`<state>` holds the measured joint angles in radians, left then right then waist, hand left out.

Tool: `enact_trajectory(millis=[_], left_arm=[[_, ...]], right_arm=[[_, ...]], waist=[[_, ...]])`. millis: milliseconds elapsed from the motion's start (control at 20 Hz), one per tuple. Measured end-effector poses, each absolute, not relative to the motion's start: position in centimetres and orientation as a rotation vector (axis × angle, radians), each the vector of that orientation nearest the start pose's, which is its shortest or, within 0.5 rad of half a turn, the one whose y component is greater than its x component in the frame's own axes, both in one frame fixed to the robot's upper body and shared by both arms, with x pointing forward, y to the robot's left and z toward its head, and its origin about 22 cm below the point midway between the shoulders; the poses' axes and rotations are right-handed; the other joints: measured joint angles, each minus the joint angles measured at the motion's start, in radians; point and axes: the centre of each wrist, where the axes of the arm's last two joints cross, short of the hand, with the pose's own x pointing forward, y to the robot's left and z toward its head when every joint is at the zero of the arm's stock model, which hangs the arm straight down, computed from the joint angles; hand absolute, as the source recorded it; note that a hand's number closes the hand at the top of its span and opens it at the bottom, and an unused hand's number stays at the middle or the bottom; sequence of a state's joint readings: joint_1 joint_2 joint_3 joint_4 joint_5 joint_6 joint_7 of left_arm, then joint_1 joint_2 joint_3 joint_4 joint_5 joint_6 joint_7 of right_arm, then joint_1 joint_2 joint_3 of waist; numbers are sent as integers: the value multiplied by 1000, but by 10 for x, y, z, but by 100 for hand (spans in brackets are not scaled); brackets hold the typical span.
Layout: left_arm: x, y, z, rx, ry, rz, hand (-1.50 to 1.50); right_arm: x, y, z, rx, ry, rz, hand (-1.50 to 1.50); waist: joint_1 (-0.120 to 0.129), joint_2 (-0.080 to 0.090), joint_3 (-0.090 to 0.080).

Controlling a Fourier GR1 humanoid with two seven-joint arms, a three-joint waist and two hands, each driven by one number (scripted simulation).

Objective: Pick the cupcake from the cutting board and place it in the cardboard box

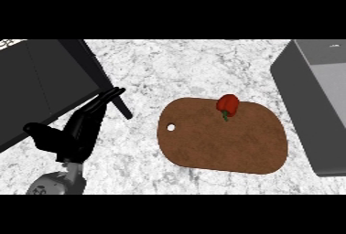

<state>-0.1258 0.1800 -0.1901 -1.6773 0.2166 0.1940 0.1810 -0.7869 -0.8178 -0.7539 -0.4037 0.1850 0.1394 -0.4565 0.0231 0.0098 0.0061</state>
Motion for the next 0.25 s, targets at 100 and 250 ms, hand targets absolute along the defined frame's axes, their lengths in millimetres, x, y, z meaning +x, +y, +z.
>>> enact_trajectory(millis=[100, 250], left_arm=[[260, 208, 56, -79, -1566, -15, 0], [260, 210, 55, -86, -1571, -20, 0]], right_arm=[[320, -540, 149, -687, -1832, -218, -150], [305, -553, 142, -685, -1845, -239, -150]], waist=[[1, 0, 0], [1, 0, 0]])
